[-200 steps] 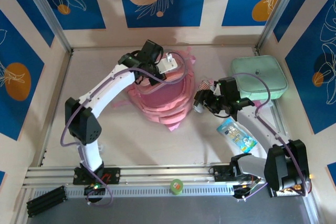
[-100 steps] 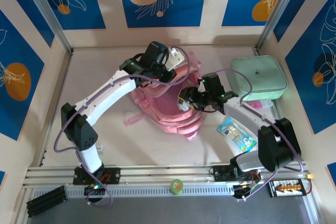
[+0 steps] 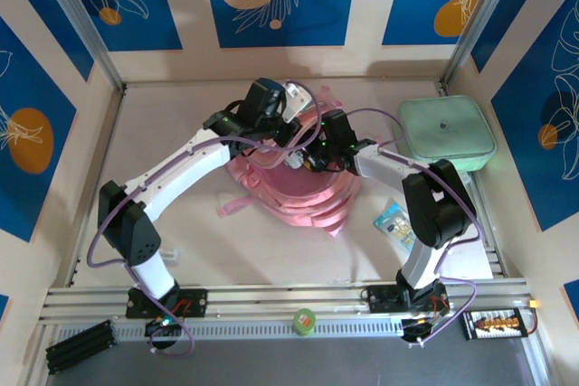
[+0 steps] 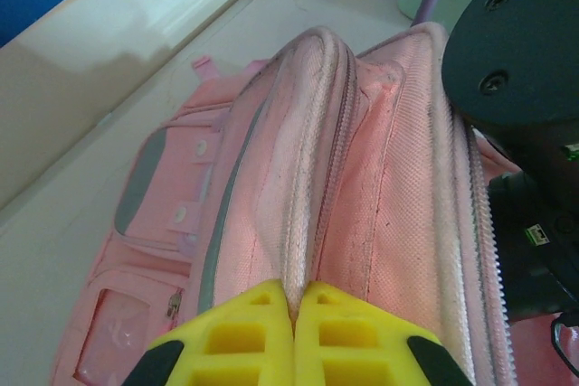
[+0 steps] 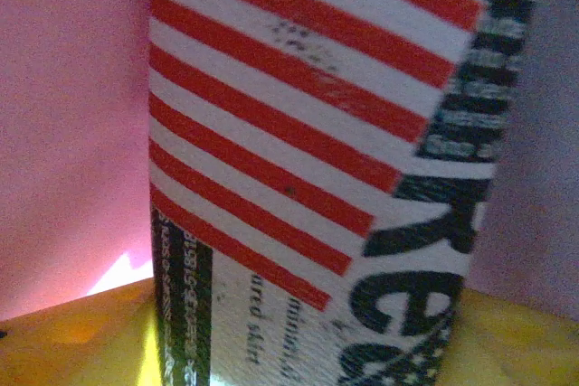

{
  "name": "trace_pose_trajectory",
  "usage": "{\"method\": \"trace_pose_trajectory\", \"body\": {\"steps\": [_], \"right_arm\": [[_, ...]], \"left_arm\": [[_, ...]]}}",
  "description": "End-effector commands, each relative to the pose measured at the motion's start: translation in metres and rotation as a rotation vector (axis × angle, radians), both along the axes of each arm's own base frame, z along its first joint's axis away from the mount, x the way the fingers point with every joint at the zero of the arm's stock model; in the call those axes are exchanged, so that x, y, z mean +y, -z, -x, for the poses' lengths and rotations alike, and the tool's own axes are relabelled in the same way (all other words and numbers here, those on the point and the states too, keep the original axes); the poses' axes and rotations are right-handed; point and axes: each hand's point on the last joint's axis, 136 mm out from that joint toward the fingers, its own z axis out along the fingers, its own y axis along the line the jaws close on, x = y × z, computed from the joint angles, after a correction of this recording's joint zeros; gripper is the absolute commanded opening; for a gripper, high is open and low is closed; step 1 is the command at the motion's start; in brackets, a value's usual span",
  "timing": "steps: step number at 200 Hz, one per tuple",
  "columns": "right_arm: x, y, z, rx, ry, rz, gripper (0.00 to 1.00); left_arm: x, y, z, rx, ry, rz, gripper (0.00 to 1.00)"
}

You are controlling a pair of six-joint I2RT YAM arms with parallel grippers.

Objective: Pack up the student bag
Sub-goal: Place the glasses case in the student bag.

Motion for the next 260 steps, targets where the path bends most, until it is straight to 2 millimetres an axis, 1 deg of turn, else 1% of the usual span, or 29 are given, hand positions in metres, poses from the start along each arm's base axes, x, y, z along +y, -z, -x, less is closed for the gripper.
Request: {"method": "trace_pose_trajectory", "body": {"steps": [1,23,56,69,83,113,121,143,152,170,189,195,209,223,240,260], "right_arm": [[0.004,-0.027,-0.018,-0.111,0.039,-0.03,0.76],[-0.004,-0.034,-0.01,-0.147,0.038,-0.016,0.77],[-0.021,-0.024,0.012,-0.103,0.057,0.012,0.77],[-0.025,-0.018,0.018,-0.084,0.064,0.019,0.71],[-0.027,-0.014,0.021,-0.073,0.073,0.024,0.64],[-0.024,-0.006,0.024,-0.042,0.109,0.05,0.5],[-0.023,-0.004,0.025,-0.031,0.124,0.048,0.48],[-0.017,-0.001,0.019,-0.028,0.142,0.022,0.41],[-0.011,0.0,0.015,-0.022,0.136,0.007,0.35],[-0.002,0.006,0.007,-0.006,0.137,-0.003,0.31],[0.01,0.011,-0.004,-0.008,0.136,-0.023,0.3],[0.013,0.011,-0.008,-0.016,0.14,-0.027,0.28],[0.012,0.01,-0.017,-0.033,0.178,-0.022,0.28],[0.016,0.007,-0.025,-0.053,0.19,-0.008,0.27],[0.023,0.011,-0.036,-0.053,0.196,0.001,0.27],[0.029,0.02,-0.045,-0.039,0.214,-0.021,0.25]], "left_arm": [[0.002,-0.083,-0.003,-0.198,-0.035,0.199,0.0],[0.003,-0.077,0.0,-0.199,-0.023,0.199,0.0],[0.0,-0.071,0.002,-0.184,-0.009,0.206,0.0],[-0.003,-0.071,0.003,-0.181,0.001,0.213,0.0],[-0.003,-0.069,0.002,-0.179,-0.002,0.218,0.0],[-0.006,-0.064,0.003,-0.161,0.005,0.223,0.0],[-0.005,-0.063,0.003,-0.158,0.004,0.221,0.0],[-0.006,-0.061,0.004,-0.147,0.01,0.217,0.0],[-0.006,-0.061,0.005,-0.142,0.016,0.218,0.0],[-0.008,-0.06,0.007,-0.14,0.028,0.217,0.0],[-0.009,-0.059,0.007,-0.136,0.034,0.214,0.0],[-0.01,-0.058,0.007,-0.133,0.036,0.217,0.0],[-0.011,-0.057,0.009,-0.118,0.035,0.232,0.0],[-0.013,-0.055,0.012,-0.099,0.049,0.245,0.0],[-0.014,-0.05,0.012,-0.09,0.049,0.244,0.0],[-0.011,-0.049,0.009,-0.093,0.034,0.235,0.0]]}}
